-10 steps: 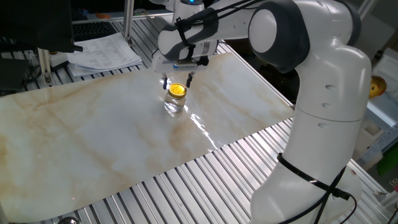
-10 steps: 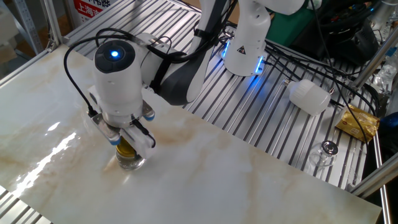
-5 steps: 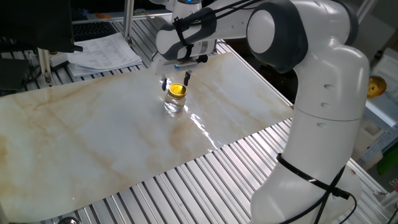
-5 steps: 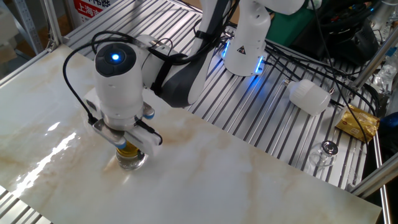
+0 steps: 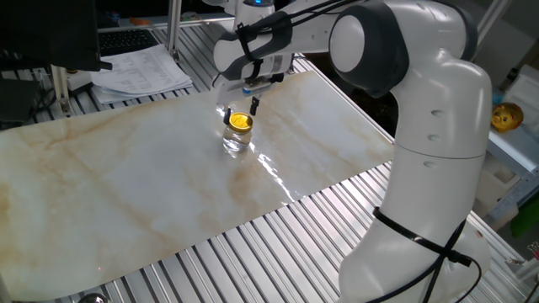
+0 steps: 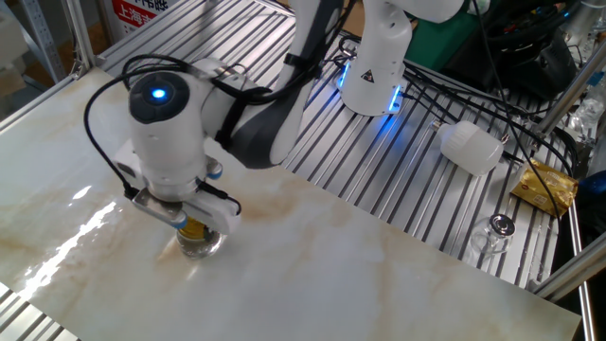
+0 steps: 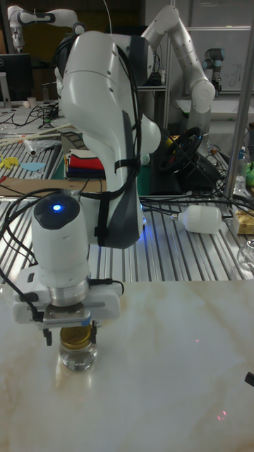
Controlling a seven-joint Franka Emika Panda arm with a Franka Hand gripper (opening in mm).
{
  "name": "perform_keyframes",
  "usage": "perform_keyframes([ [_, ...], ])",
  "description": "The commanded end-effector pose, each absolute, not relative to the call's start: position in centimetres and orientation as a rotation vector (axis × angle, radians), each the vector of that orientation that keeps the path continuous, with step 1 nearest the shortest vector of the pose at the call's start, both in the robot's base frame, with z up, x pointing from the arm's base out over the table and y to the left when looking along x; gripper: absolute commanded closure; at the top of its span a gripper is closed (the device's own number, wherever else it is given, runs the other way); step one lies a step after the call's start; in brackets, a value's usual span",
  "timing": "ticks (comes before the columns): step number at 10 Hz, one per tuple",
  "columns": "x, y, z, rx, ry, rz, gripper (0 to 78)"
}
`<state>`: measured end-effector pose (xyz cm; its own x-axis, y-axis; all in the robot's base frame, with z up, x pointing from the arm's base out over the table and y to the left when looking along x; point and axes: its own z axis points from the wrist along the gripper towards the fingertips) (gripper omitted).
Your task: Screw the lid onto the jar
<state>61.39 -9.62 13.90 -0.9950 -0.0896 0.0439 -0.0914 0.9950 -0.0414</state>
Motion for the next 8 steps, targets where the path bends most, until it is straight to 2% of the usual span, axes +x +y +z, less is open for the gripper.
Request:
perform_keyframes([
  [1, 61.6, -9.8, 13.8, 0.099, -3.077, 0.060, 0.1],
  [8, 61.3, -8.8, 14.1, 0.113, -3.064, 0.084, 0.1],
])
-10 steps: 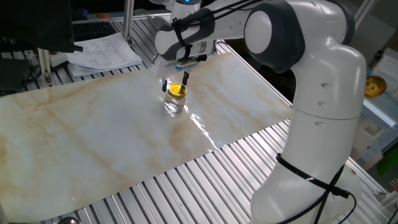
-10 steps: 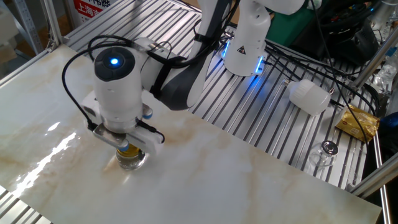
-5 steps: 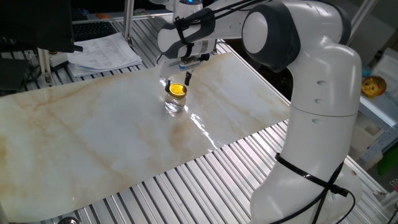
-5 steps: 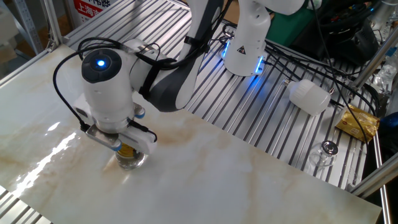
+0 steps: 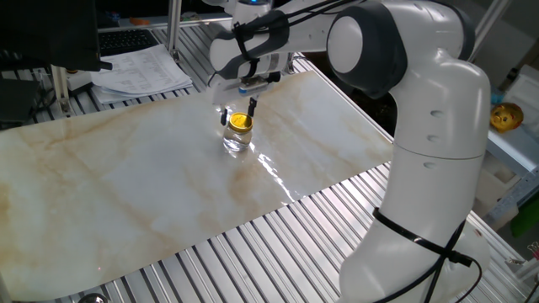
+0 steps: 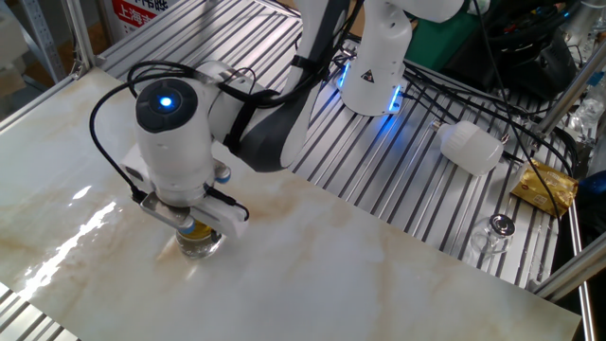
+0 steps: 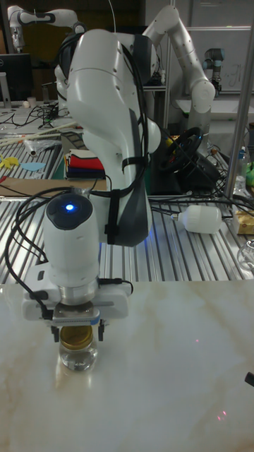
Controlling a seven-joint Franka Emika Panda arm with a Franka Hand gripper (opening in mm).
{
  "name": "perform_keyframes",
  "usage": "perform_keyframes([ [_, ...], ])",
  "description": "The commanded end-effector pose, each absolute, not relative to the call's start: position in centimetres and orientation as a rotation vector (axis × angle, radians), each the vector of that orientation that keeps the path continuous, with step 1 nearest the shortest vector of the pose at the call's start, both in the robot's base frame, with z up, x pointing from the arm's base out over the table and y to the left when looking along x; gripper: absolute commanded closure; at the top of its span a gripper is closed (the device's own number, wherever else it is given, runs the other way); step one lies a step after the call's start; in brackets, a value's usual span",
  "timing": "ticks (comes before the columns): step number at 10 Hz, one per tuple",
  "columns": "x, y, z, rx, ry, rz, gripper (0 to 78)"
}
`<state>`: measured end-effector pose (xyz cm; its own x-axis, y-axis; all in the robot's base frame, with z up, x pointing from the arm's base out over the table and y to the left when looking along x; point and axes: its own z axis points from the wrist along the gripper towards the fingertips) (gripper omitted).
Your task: Screw the lid onto the jar
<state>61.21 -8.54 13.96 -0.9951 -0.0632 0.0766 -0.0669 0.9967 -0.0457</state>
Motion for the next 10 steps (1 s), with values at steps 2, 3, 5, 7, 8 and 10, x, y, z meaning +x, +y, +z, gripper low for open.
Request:
perform_keyframes([
  [2, 61.27, -8.88, 14.01, 0.116, -3.063, 0.085, 0.1],
  [3, 61.26, -8.88, 14.01, 0.116, -3.063, 0.085, 0.1],
  [5, 60.98, -9.29, 13.79, 0.129, -3.059, 0.078, 0.1],
  [7, 60.92, -9.54, 13.81, 0.136, -3.056, 0.071, 0.1],
  [8, 60.85, -9.48, 13.75, 0.135, -3.058, 0.069, 0.1],
  [10, 60.49, -9.20, 13.48, 0.131, -3.060, 0.069, 0.1],
])
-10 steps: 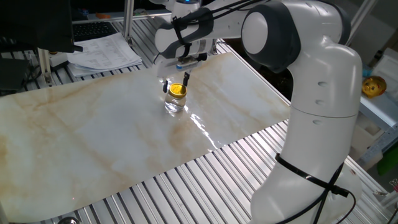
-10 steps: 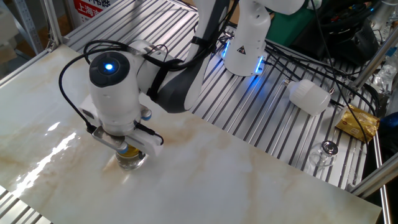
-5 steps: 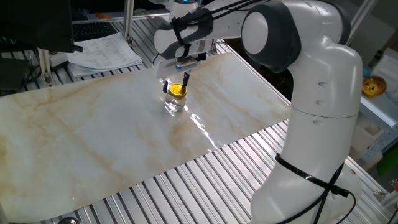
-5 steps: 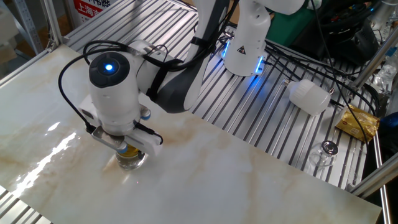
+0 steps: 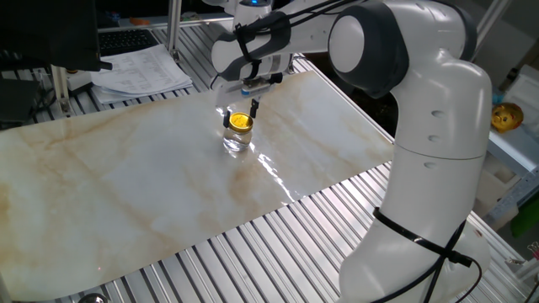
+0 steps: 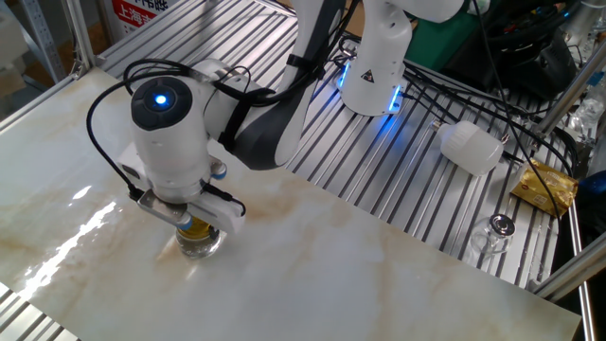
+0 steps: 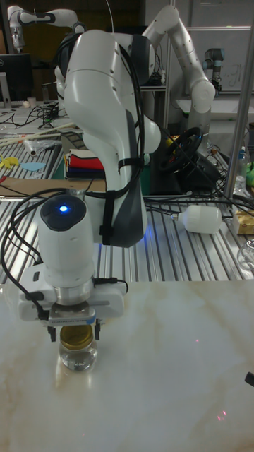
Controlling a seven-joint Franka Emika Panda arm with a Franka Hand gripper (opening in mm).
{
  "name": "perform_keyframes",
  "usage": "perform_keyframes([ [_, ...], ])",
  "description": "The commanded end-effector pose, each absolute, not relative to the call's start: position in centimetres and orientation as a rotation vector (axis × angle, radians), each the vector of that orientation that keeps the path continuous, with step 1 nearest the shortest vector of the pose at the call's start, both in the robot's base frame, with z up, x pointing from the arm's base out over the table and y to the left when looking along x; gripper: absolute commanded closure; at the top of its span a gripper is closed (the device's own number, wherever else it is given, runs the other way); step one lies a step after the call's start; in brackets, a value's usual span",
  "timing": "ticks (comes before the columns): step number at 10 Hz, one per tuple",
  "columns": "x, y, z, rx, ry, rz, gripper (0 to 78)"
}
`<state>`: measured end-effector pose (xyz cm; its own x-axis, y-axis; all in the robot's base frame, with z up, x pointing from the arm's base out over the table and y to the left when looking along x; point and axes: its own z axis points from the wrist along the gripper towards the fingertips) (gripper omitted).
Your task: Screw the lid onto the jar
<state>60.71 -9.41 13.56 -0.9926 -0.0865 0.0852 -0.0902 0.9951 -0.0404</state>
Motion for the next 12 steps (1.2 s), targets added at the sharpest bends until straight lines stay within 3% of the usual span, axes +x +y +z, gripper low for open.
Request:
perform_keyframes([
  [1, 60.46, -9.18, 13.45, 0.131, -3.060, 0.069, 0.1],
  [10, 60.44, -9.17, 13.45, 0.115, -3.063, 0.057, 0.1],
  [11, 60.44, -9.17, 13.45, 0.115, -3.063, 0.057, 76.4],
  [12, 60.44, -9.17, 13.45, 0.115, -3.063, 0.057, 76.4],
])
